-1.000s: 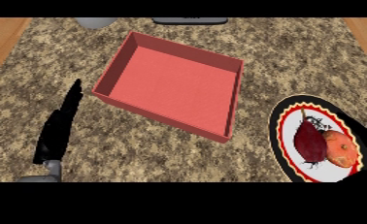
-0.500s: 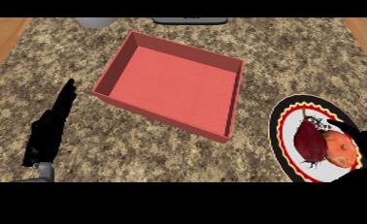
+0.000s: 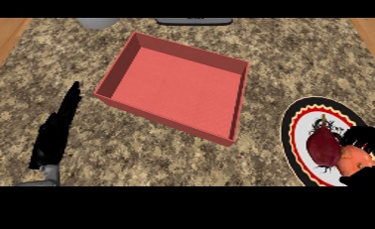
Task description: Pick the squash from the plate and place it in the cardboard box
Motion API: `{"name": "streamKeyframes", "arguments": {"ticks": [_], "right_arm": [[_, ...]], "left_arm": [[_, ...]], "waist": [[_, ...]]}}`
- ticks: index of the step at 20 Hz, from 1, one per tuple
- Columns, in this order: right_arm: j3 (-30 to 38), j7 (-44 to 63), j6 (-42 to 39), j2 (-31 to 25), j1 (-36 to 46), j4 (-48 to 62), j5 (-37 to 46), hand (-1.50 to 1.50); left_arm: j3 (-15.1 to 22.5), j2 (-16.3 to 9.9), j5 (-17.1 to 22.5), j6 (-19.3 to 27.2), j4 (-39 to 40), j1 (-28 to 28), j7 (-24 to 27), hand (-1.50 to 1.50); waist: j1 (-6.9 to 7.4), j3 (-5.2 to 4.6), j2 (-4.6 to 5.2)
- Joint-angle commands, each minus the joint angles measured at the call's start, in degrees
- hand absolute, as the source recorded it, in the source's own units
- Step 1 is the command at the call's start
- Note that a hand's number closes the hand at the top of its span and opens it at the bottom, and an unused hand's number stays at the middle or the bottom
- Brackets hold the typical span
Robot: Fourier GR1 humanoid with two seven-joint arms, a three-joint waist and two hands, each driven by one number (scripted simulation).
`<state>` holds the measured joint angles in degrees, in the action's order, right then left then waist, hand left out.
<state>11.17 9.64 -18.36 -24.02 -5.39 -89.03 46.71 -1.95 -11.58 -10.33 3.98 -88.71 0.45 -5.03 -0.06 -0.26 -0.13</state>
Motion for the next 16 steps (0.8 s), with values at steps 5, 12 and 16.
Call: {"name": "streamKeyframes", "arguments": {"ticks": [5, 12, 16], "right_arm": [[-2.3, -4.8, 5.7, -0.8, 9.3, 5.0, 5.0, 1.50], [-13.2, -23.0, 0.0, -8.2, 28.3, 11.5, 6.6, 1.50], [-13.0, -29.2, 5.6, -6.4, 39.8, 24.1, 8.1, 1.50]], "left_arm": [[0.1, 1.0, -0.7, -0.4, 0.2, -2.0, -0.8, 0.00], [1.9, 0.5, -1.0, -2.4, 1.6, -4.8, 0.7, 0.00], [-0.3, 0.0, 0.2, -2.3, 3.0, -5.1, 0.4, 0.00]], "waist": [[0.67, 0.29, 0.25], [6.13, 0.42, 1.56], [3.60, 0.34, 1.01]]}}
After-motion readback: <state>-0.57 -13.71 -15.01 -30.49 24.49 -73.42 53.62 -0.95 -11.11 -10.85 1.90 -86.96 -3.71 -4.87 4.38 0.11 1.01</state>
